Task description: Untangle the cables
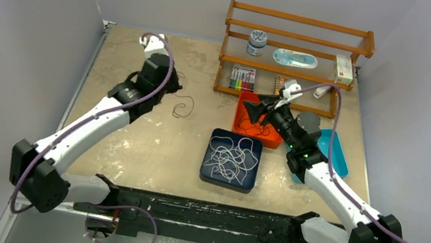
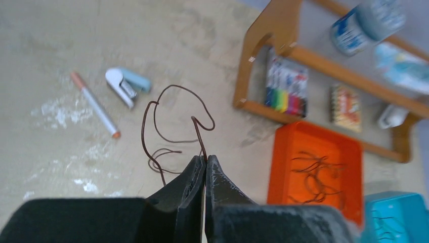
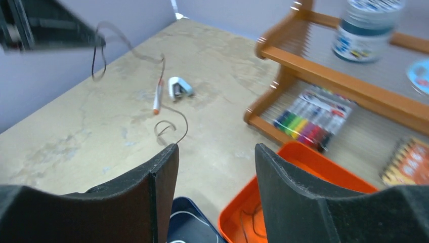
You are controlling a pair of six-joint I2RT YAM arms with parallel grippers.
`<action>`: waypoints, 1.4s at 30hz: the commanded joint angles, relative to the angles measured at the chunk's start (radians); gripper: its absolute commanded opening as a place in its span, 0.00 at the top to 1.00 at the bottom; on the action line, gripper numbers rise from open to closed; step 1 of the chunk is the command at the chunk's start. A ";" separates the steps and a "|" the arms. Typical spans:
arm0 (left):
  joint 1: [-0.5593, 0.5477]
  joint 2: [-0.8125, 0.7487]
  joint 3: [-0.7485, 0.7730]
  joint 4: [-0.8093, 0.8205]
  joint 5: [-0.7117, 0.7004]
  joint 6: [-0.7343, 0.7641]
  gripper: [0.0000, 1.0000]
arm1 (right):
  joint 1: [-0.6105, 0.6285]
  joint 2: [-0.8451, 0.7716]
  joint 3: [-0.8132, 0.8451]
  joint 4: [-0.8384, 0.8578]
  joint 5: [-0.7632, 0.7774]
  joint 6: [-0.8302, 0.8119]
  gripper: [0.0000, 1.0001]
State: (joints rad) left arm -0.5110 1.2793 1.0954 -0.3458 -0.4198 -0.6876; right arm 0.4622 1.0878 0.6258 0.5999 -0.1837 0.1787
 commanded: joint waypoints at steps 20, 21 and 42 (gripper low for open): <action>-0.003 -0.113 0.364 -0.015 0.240 0.164 1.00 | 0.164 0.605 0.486 0.420 -0.367 -0.135 0.24; -0.003 -0.113 0.365 -0.009 0.246 0.160 1.00 | 0.164 0.633 0.513 0.415 -0.374 -0.128 0.24; -0.003 -0.179 0.425 -0.009 0.183 0.189 1.00 | 0.160 0.665 0.405 0.422 -0.304 -0.032 1.00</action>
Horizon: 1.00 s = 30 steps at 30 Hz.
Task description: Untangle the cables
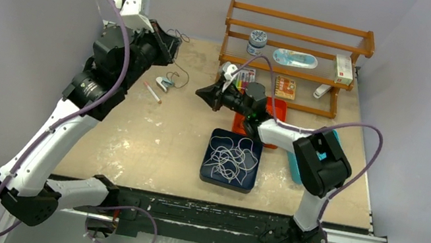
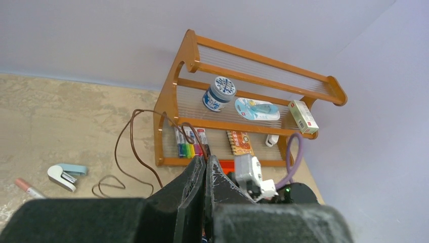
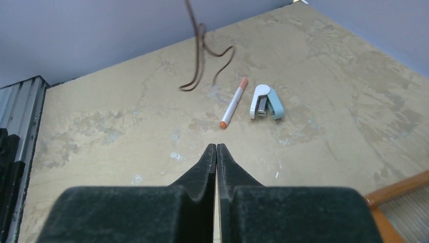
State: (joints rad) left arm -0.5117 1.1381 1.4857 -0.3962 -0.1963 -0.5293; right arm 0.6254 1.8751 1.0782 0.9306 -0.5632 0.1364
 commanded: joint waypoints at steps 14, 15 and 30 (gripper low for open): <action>-0.002 -0.032 0.035 0.035 -0.021 0.019 1.00 | -0.007 -0.146 0.073 0.103 -0.131 0.094 0.34; -0.001 -0.028 0.036 0.037 -0.017 0.019 1.00 | -0.007 -0.130 0.091 0.115 -0.141 0.106 0.33; -0.002 -0.012 0.041 0.046 0.001 0.018 1.00 | 0.014 0.090 0.270 0.075 -0.070 0.175 0.71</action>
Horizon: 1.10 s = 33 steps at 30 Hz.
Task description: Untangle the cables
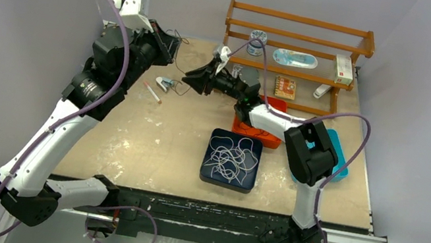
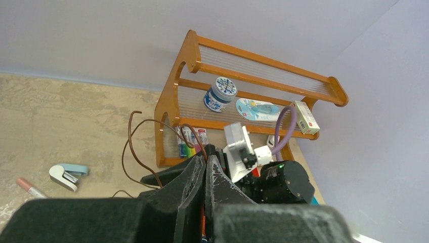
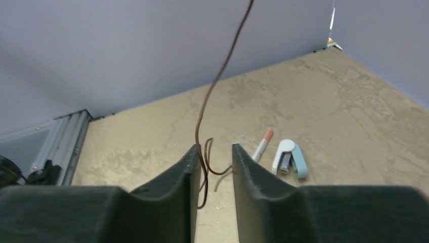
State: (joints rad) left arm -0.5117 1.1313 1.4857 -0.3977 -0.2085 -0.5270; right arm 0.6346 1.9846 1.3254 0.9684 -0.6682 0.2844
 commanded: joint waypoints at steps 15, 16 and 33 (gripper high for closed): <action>-0.001 0.020 -0.021 0.093 0.062 0.021 1.00 | -0.091 -0.445 -0.301 -0.060 0.300 0.059 1.00; -0.002 0.034 -0.030 0.110 0.093 0.021 1.00 | -0.118 -0.478 -0.325 -0.074 0.304 0.073 1.00; -0.202 0.502 -0.095 0.426 0.280 -0.029 1.00 | -0.346 -0.908 -0.622 -0.454 0.514 0.115 1.00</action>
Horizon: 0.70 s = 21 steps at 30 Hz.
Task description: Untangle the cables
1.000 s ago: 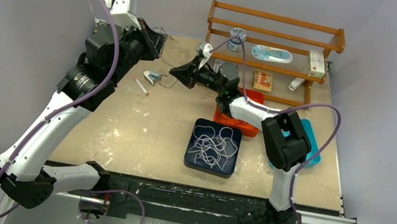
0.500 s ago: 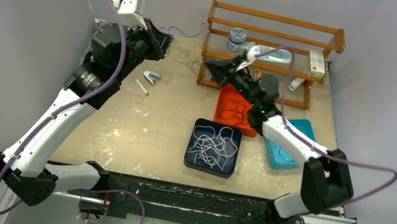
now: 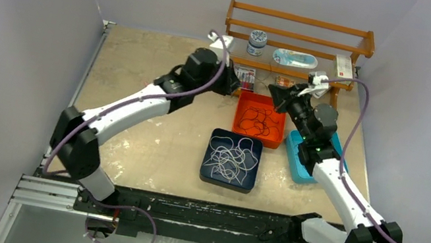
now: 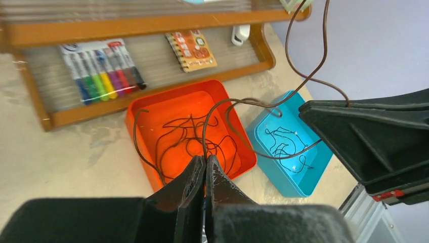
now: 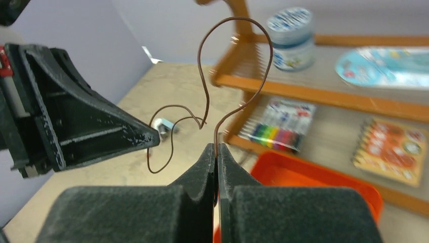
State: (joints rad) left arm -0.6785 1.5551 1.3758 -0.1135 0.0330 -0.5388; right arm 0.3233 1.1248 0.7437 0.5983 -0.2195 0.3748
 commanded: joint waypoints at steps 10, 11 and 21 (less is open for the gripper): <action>-0.089 0.376 0.096 0.229 0.036 -0.016 1.00 | -0.070 0.011 -0.163 -0.031 0.082 0.020 1.00; -0.089 0.395 0.105 0.232 0.041 -0.014 1.00 | -0.070 0.026 -0.165 -0.020 0.082 0.019 1.00; -0.088 0.470 0.117 0.268 0.035 -0.014 0.85 | -0.070 0.196 -0.178 0.067 0.044 0.006 1.00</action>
State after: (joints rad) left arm -0.7723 2.0346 1.4513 0.0776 0.0753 -0.5411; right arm 0.2558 1.2694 0.5652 0.5655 -0.1497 0.3851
